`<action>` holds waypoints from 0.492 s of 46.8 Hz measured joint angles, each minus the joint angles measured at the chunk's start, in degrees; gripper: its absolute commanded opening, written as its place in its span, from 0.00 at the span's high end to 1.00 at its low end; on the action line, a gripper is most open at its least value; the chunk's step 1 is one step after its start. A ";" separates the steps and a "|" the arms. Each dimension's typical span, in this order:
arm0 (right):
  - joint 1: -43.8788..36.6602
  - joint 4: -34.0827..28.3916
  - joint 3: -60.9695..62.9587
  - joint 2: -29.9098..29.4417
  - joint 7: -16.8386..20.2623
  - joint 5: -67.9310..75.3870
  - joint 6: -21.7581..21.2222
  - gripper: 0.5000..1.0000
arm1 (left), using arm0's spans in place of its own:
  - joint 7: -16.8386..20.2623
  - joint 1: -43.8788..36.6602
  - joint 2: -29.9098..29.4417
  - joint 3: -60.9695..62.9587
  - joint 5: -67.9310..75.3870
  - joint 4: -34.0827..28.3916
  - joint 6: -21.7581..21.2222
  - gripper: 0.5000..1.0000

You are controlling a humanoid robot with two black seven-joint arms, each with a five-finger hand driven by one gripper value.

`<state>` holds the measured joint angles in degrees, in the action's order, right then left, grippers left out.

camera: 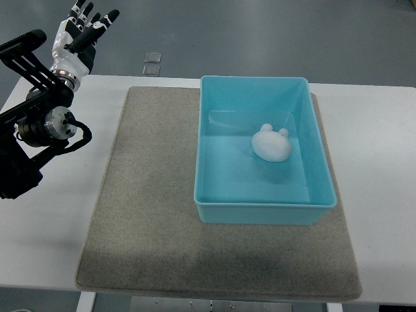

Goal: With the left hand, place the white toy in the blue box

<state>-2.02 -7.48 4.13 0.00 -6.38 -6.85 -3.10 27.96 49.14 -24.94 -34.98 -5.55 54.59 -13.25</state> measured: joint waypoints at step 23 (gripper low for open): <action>-0.01 0.01 0.00 0.00 0.03 0.00 0.01 0.13 | 0.06 -0.62 1.08 -2.11 -5.53 -0.16 0.06 0.01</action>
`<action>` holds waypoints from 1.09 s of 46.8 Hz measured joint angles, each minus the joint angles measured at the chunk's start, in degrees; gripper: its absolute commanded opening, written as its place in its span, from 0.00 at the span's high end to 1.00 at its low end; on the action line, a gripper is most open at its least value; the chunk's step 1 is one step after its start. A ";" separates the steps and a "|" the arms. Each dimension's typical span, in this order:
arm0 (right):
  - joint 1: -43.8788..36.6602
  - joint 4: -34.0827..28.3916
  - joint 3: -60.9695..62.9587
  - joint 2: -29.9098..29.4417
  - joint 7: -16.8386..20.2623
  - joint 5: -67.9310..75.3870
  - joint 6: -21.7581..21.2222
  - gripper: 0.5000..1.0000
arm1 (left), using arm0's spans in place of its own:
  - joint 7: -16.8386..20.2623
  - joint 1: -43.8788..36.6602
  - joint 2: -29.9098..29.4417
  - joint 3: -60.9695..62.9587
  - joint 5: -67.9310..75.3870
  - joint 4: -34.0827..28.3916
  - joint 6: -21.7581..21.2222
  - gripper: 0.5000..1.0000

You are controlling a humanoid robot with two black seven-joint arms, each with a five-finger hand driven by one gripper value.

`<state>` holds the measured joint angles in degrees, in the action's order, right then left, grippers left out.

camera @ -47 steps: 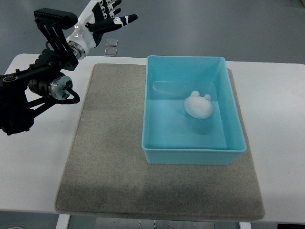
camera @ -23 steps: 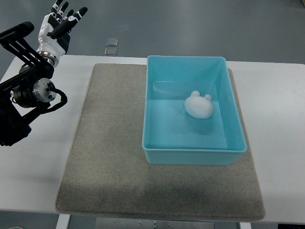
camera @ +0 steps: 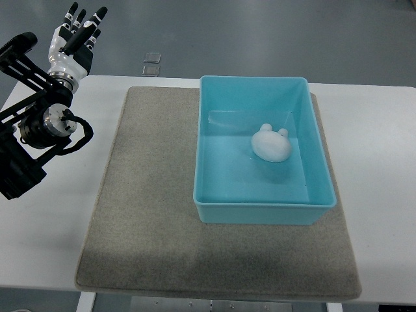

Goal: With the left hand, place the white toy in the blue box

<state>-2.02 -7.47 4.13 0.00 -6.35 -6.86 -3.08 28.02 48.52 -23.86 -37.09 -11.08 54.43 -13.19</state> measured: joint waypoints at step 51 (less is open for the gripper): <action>0.03 -0.12 -0.02 0.00 0.00 -0.11 -0.49 0.13 | 0.02 -1.40 -0.24 -0.92 0.54 -1.60 1.33 0.01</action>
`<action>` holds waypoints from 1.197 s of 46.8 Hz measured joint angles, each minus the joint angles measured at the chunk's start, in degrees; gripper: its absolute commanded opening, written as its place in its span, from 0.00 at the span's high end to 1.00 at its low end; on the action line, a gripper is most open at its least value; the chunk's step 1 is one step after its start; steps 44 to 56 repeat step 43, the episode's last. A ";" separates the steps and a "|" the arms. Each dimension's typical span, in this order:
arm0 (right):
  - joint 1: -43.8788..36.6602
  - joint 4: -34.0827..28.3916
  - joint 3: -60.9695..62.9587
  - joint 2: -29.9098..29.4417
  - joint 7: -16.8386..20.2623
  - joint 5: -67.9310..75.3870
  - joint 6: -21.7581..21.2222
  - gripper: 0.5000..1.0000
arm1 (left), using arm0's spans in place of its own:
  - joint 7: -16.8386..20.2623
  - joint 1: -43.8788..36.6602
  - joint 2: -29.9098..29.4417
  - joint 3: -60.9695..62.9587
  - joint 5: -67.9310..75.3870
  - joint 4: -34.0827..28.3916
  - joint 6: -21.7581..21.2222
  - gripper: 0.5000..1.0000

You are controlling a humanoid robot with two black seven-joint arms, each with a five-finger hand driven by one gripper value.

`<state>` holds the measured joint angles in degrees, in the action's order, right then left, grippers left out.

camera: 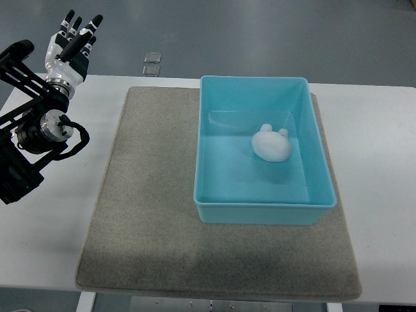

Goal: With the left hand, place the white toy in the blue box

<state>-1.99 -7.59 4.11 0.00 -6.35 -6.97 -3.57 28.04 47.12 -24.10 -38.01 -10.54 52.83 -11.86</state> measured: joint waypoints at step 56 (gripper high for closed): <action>-0.21 -0.23 0.20 0.00 -0.07 0.11 0.41 0.13 | 0.00 -0.28 0.20 -1.36 0.26 0.26 -0.01 0.01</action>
